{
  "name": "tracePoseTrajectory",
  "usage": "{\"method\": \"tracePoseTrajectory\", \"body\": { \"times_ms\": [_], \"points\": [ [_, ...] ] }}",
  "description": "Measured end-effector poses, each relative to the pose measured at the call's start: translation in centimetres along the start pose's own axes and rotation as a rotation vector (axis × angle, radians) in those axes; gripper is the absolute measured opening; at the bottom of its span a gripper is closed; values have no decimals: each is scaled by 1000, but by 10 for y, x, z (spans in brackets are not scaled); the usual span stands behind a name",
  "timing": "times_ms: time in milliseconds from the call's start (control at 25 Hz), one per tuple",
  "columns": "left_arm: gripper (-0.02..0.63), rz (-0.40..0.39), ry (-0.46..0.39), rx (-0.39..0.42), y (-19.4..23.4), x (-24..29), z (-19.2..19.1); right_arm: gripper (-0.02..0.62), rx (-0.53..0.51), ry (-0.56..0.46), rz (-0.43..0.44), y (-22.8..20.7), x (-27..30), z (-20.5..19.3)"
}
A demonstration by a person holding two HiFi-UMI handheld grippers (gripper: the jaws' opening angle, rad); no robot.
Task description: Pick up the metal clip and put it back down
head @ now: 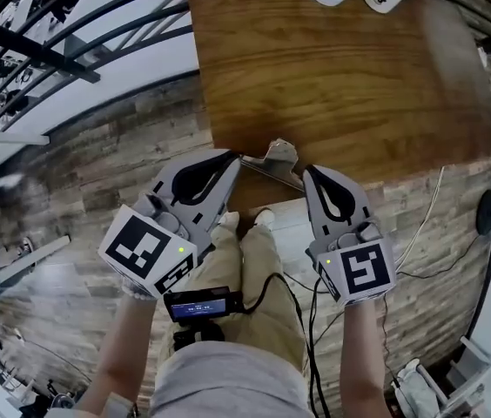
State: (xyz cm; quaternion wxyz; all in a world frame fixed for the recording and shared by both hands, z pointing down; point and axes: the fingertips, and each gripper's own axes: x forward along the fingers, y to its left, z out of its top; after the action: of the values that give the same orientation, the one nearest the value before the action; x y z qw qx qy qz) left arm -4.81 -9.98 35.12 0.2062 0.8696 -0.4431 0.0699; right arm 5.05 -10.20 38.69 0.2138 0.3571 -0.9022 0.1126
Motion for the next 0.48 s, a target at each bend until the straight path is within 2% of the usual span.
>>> {"method": "tracePoseTrajectory", "body": {
  "times_ms": [480],
  "points": [
    [11, -11, -83, 128, -25, -40, 64, 3, -5, -117, -102, 18, -51, 60]
  ]
}}
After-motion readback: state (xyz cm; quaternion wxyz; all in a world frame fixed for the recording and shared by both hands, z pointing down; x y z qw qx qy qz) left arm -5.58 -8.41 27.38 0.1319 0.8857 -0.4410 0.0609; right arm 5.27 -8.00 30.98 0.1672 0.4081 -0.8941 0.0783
